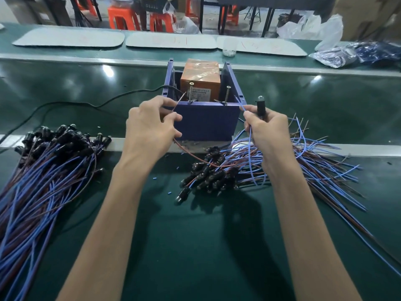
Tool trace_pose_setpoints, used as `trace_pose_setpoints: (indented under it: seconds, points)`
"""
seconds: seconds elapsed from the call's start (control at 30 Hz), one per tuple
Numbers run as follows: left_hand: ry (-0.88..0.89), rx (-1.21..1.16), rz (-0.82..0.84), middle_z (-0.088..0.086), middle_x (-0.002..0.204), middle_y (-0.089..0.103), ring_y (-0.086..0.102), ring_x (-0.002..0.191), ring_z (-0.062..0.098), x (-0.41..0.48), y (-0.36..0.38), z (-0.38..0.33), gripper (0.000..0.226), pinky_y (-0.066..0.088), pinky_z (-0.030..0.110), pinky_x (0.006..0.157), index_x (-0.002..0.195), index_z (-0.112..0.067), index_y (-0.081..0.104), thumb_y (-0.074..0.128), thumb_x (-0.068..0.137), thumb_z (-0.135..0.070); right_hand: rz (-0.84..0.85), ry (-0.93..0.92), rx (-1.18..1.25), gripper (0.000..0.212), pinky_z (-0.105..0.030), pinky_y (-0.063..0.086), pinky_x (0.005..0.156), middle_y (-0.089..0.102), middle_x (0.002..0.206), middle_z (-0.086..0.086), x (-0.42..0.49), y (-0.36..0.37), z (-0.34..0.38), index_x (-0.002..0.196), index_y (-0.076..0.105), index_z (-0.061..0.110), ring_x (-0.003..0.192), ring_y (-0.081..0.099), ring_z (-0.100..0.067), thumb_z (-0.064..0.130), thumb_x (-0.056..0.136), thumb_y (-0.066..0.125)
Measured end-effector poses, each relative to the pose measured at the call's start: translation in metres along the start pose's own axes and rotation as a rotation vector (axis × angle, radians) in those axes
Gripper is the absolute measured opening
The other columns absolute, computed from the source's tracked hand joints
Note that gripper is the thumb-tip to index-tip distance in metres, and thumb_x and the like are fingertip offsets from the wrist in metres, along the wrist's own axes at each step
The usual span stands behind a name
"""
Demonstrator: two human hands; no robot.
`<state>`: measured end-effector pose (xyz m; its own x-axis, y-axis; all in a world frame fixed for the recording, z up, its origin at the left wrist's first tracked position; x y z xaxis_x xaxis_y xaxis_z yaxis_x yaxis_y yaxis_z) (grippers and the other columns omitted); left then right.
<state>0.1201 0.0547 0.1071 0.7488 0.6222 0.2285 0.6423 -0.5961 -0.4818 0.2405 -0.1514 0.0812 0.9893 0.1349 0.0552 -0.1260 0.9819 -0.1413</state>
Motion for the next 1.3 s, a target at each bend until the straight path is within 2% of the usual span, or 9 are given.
trace_pose_setpoints:
  seconds: [0.37, 0.63, 0.8, 0.93, 1.03, 1.1, 1.17, 1.23, 1.3]
  points:
    - [0.027, 0.001, 0.022, -0.012, 0.083, 0.072, 0.066, 0.051, 0.010, 0.003, 0.004, 0.001, 0.022, 0.059, 0.036, 0.077, 0.095, -0.026, 0.065, 0.058, 0.089, -0.005, 0.108, -0.035, 0.048, 0.022, -0.010, 0.031, 0.048, 0.040, 0.055, 0.007, -0.002, 0.014, 0.001, 0.090, 0.069, 0.020, 0.047, 0.035, -0.003, 0.008, 0.095, 0.053]
    - [0.038, 0.011, 0.029, -0.013, 0.083, 0.072, 0.066, 0.052, 0.010, 0.002, 0.005, 0.000, 0.022, 0.058, 0.036, 0.078, 0.098, -0.024, 0.066, 0.057, 0.090, -0.006, 0.099, -0.027, 0.030, 0.022, -0.010, 0.032, 0.048, 0.043, 0.055, 0.008, 0.000, 0.014, -0.001, 0.085, 0.070, 0.022, 0.049, 0.036, -0.003, 0.010, 0.094, 0.054]
    - [0.038, 0.005, 0.025, -0.013, 0.083, 0.072, 0.067, 0.053, 0.012, 0.002, 0.004, 0.000, 0.021, 0.059, 0.037, 0.078, 0.097, -0.024, 0.066, 0.058, 0.090, -0.006, -0.017, 0.004, 0.059, 0.018, -0.013, 0.030, 0.045, 0.046, 0.058, 0.007, 0.002, 0.004, -0.003, 0.100, 0.065, 0.015, 0.042, 0.035, 0.000, 0.009, 0.095, 0.049]
    - [0.047, 0.009, 0.029, -0.013, 0.082, 0.072, 0.067, 0.053, 0.009, 0.002, 0.004, -0.001, 0.021, 0.059, 0.036, 0.077, 0.097, -0.025, 0.065, 0.057, 0.090, -0.007, 0.041, 0.000, 0.063, 0.026, -0.013, 0.027, 0.045, 0.042, 0.062, 0.006, 0.002, 0.008, 0.000, 0.108, 0.061, 0.019, 0.043, 0.033, -0.001, 0.006, 0.094, 0.043]
    - [0.055, 0.015, 0.036, -0.016, 0.082, 0.071, 0.067, 0.052, 0.008, 0.002, 0.006, -0.003, 0.021, 0.059, 0.036, 0.078, 0.097, -0.027, 0.064, 0.058, 0.091, -0.008, 0.111, -0.028, 0.027, 0.024, -0.016, 0.030, 0.051, 0.047, 0.059, 0.012, 0.000, 0.017, 0.001, 0.093, 0.063, 0.029, 0.046, 0.038, 0.000, 0.010, 0.095, 0.048]
    - [0.059, 0.022, 0.040, -0.017, 0.082, 0.070, 0.067, 0.052, 0.006, 0.001, 0.006, -0.003, 0.020, 0.059, 0.034, 0.077, 0.098, -0.027, 0.063, 0.058, 0.091, -0.008, 0.128, -0.050, -0.022, 0.020, -0.017, 0.034, 0.060, 0.051, 0.059, 0.013, -0.001, 0.022, -0.001, 0.083, 0.067, 0.020, 0.056, 0.044, 0.000, 0.014, 0.095, 0.052]
    - [0.064, 0.034, 0.041, -0.017, 0.081, 0.070, 0.066, 0.051, 0.006, 0.001, 0.007, -0.003, 0.020, 0.058, 0.031, 0.076, 0.098, -0.027, 0.063, 0.058, 0.091, -0.009, 0.125, -0.060, -0.054, 0.016, -0.023, 0.039, 0.070, 0.054, 0.063, 0.010, -0.001, 0.024, -0.003, 0.085, 0.062, 0.007, 0.068, 0.049, -0.007, 0.016, 0.094, 0.054]
    - [0.069, 0.049, 0.040, -0.018, 0.081, 0.070, 0.066, 0.051, 0.005, 0.001, 0.007, -0.003, 0.020, 0.057, 0.028, 0.076, 0.100, -0.026, 0.064, 0.058, 0.091, -0.009, 0.132, -0.066, -0.065, 0.017, -0.024, 0.040, 0.073, 0.053, 0.064, 0.009, 0.000, 0.025, -0.004, 0.081, 0.065, 0.014, 0.073, 0.048, -0.009, 0.018, 0.094, 0.055]
    - [0.071, 0.057, 0.041, -0.019, 0.081, 0.070, 0.066, 0.051, 0.005, 0.001, 0.007, -0.003, 0.020, 0.056, 0.027, 0.075, 0.102, -0.025, 0.065, 0.058, 0.091, -0.009, 0.147, -0.070, -0.056, 0.023, -0.020, 0.040, 0.070, 0.052, 0.065, 0.011, 0.001, 0.026, -0.004, 0.083, 0.067, 0.033, 0.071, 0.047, -0.007, 0.018, 0.094, 0.054]
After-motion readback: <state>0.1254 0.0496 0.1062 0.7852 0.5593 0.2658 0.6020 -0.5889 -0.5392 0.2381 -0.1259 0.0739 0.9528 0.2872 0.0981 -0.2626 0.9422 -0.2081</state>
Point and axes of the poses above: each hand's wrist, its own x-axis towards the middle knuckle, its own y-axis out of the palm, z = x × y, the point moved 9 cm from there along x, towards the middle knuckle
